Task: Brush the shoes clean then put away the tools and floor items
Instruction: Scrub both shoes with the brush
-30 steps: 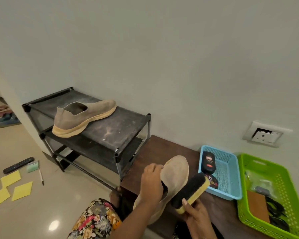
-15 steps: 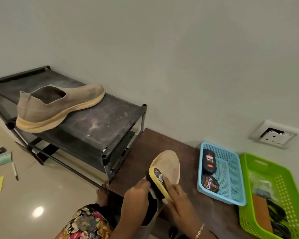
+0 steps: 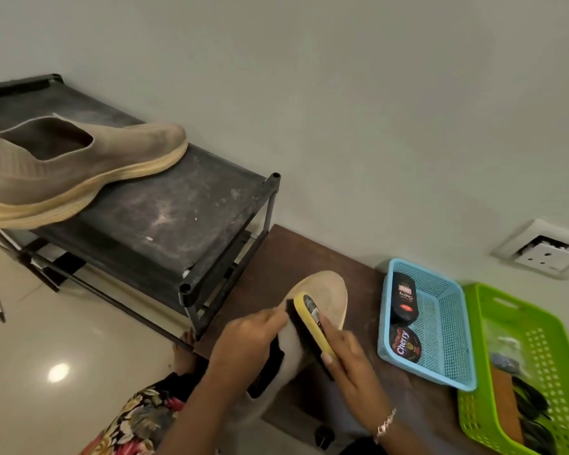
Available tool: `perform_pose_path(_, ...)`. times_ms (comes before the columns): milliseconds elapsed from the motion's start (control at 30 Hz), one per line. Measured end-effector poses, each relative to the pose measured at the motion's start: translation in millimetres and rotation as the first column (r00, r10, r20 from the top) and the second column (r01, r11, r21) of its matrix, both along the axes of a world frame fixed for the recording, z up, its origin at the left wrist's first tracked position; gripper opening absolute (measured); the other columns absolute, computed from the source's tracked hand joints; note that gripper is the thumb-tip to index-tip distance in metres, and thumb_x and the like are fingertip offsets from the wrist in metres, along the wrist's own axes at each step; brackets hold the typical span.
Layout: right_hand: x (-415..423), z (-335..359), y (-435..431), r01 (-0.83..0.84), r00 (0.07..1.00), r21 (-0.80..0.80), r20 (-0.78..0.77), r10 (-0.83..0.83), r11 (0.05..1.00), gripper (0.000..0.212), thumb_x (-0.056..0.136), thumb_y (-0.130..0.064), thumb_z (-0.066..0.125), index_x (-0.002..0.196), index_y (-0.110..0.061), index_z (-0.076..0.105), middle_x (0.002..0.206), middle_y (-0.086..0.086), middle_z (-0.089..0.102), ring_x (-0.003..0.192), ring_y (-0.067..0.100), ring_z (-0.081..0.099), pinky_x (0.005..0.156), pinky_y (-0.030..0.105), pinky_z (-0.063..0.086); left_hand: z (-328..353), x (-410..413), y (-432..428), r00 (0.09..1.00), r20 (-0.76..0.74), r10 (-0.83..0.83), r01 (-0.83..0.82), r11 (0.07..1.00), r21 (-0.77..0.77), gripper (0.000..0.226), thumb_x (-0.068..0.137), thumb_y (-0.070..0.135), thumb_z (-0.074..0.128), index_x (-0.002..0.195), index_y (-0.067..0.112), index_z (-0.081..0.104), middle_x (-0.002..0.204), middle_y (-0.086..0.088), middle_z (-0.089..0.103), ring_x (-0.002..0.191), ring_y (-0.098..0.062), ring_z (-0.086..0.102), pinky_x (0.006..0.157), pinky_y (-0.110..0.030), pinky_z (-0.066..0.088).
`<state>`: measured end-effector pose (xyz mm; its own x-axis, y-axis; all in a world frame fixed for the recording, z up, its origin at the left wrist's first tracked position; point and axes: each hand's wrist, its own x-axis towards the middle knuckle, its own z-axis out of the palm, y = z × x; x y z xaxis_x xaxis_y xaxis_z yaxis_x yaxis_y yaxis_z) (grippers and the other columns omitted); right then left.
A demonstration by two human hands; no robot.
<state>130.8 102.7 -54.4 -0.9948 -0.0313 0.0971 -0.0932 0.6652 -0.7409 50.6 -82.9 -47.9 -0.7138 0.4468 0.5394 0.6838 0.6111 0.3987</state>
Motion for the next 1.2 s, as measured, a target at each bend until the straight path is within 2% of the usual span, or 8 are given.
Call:
perform_pose_path(367, 4, 1, -10, 0.214, 0.975, -0.061, -0.053, -0.217, 0.975, 0.05, 0.081, -0.058, 0.031, 0.128, -0.065, 0.014, 0.11, -0.005, 0.049, 0.101, -0.003, 0.049, 0.082, 0.001, 0.034, 3, 9, -24, 0.956, 0.28, -0.081, 0.07, 0.996, 0.047, 0.025, 0.068, 0.025, 0.033, 0.09, 0.029, 0.044, 0.075, 0.005, 0.069, 0.063, -0.011, 0.065, 0.049, -0.021, 0.048)
perform_pose_path(533, 0, 1, -42, -0.025, 0.996, 0.304, -0.074, 0.05, 0.952, 0.056, 0.084, -0.053, 0.021, 0.136, -0.056, 0.0, 0.098, -0.007, 0.039, 0.078, 0.009, 0.048, 0.071, 0.013, 0.04, -5, 16, -19, 0.95, 0.305, 0.074, -0.12, 0.984, 0.133, 0.016, 0.07, 0.022, 0.037, 0.082, 0.027, 0.045, 0.052, 0.008, 0.055, 0.049, -0.007, 0.054, 0.045, -0.019, 0.043)
perform_pose_path(667, -23, -2, 6, 0.37, 0.905, 0.499, -0.005, -0.425, 0.784, 0.054, 0.092, -0.028, 0.044, 0.143, -0.025, 0.027, 0.092, 0.02, 0.049, 0.075, 0.036, 0.055, 0.074, 0.041, 0.049, -21, 20, -17, 0.903, 0.412, 0.123, -0.232, 0.946, 0.226, 0.025, 0.073, 0.028, 0.023, 0.09, 0.029, 0.041, 0.076, -0.009, 0.072, 0.069, -0.023, 0.07, 0.057, -0.034, 0.056)
perform_pose_path(733, -24, 6, 5, 0.429, 0.852, 0.493, 0.057, -0.52, 0.757, 0.054, 0.095, -0.027, 0.04, 0.146, -0.02, 0.023, 0.099, 0.022, 0.048, 0.082, 0.036, 0.056, 0.079, 0.037, 0.045, -23, 20, -13, 0.889, 0.431, 0.153, -0.282, 0.925, 0.254, 0.028, 0.073, 0.03, 0.02, 0.091, 0.029, 0.041, 0.076, -0.01, 0.072, 0.07, -0.022, 0.069, 0.057, -0.036, 0.055)
perform_pose_path(867, 11, 14, -62, 0.055, 0.984, 0.212, 0.154, -0.089, 0.976, 0.066, 0.09, -0.046, 0.023, 0.143, -0.019, -0.006, 0.11, 0.002, 0.041, 0.084, 0.003, 0.044, 0.075, 0.007, 0.033, -23, 18, -10, 0.875, 0.449, 0.179, -0.32, 0.91, 0.261, 0.027, 0.074, 0.033, 0.02, 0.089, 0.029, 0.042, 0.064, -0.008, 0.065, 0.058, -0.022, 0.063, 0.053, -0.041, 0.051)
perform_pose_path(1033, -14, -10, 8, 0.296, 0.945, 0.478, -0.021, -0.326, 0.827, 0.058, 0.086, -0.037, 0.035, 0.142, -0.032, 0.022, 0.081, 0.008, 0.045, 0.059, 0.025, 0.055, 0.058, 0.035, 0.053, -24, 18, -11, 0.872, 0.467, 0.145, -0.312, 0.901, 0.302, 0.022, 0.076, 0.024, 0.028, 0.088, 0.029, 0.045, 0.063, -0.01, 0.065, 0.052, -0.018, 0.056, 0.052, -0.04, 0.045)
perform_pose_path(1133, -26, -1, 7, 0.401, 0.889, 0.372, 0.063, -0.454, 0.837, 0.057, 0.091, -0.03, 0.04, 0.139, -0.017, 0.011, 0.088, 0.014, 0.046, 0.076, 0.038, 0.058, 0.076, 0.044, 0.051, -23, 17, -10, 0.862, 0.485, 0.147, -0.326, 0.893, 0.309, 0.02, 0.076, 0.022, 0.03, 0.087, 0.03, 0.044, 0.065, -0.008, 0.066, 0.054, -0.018, 0.058, 0.052, -0.04, 0.046)
perform_pose_path(1200, -12, 13, -35, 0.198, 0.957, 0.173, 0.179, -0.228, 0.965, 0.063, 0.091, -0.044, 0.037, 0.143, -0.024, 0.007, 0.108, 0.012, 0.05, 0.095, 0.023, 0.057, 0.089, 0.026, 0.045, -21, 17, -9, 0.869, 0.475, 0.14, -0.317, 0.895, 0.315, 0.016, 0.078, 0.022, 0.032, 0.085, 0.03, 0.044, 0.062, -0.003, 0.063, 0.053, -0.012, 0.056, 0.052, -0.034, 0.046)
